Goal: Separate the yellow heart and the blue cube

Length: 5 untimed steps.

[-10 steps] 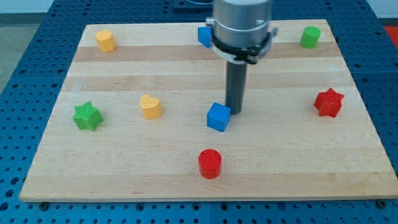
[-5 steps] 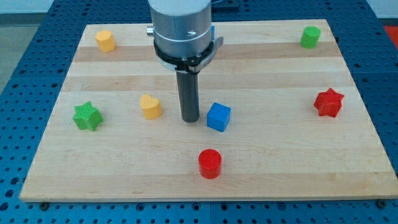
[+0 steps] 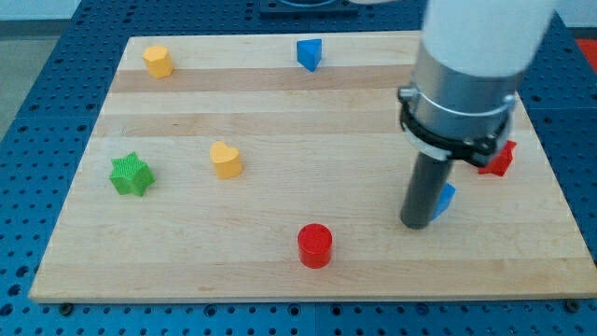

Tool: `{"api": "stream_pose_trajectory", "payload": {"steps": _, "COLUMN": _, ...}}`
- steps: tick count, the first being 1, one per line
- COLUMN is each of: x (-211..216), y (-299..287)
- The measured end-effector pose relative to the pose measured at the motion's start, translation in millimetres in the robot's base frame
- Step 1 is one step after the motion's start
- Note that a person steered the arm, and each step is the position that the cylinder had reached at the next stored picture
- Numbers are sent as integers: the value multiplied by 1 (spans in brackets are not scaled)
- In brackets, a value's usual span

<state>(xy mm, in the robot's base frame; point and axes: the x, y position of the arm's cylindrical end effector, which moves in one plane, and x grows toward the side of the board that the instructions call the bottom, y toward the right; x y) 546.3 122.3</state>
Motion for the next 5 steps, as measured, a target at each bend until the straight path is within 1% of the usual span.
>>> {"api": "stream_pose_trajectory", "payload": {"steps": 1, "x": 2, "y": 0}}
{"api": "stream_pose_trajectory", "payload": {"steps": 2, "x": 1, "y": -21}}
{"api": "stream_pose_trajectory", "payload": {"steps": 3, "x": -24, "y": -54}}
{"api": "stream_pose_trajectory", "payload": {"steps": 4, "x": -76, "y": -52}}
{"api": "stream_pose_trajectory", "payload": {"steps": 5, "x": -103, "y": -17}}
